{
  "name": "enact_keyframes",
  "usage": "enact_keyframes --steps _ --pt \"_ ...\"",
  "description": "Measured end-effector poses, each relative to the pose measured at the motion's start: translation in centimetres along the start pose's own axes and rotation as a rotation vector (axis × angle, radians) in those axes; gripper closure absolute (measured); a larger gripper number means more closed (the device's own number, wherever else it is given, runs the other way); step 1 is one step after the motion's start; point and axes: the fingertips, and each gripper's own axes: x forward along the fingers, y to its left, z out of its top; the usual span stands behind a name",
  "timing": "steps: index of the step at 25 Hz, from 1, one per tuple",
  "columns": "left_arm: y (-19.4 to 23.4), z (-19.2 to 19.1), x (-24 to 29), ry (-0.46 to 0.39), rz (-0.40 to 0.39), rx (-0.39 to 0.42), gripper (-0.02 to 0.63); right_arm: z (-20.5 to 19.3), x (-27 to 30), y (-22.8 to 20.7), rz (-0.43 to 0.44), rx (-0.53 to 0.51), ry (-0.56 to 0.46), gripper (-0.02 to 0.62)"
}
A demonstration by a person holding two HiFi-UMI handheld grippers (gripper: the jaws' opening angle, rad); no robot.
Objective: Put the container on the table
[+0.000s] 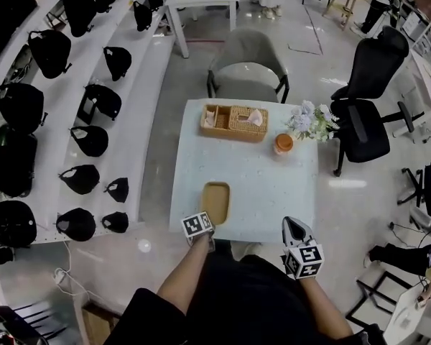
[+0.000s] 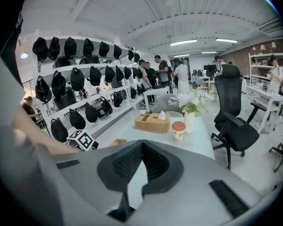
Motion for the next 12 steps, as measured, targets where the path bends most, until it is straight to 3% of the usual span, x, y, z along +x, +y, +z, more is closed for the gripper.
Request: enact_keyframes --steps 6,12 --pt "1.4 1.7 3.9 0.022 0.02 0.003 0.591 -0.6 2.4 0.7 -0.003 -0.005 0.063 0.597" --pt "2.5 2.1 6.9 0.05 0.033 -0.021 0.589 -0.6 4.0 -0.9 -0.073 0.02 0.105 0.597"
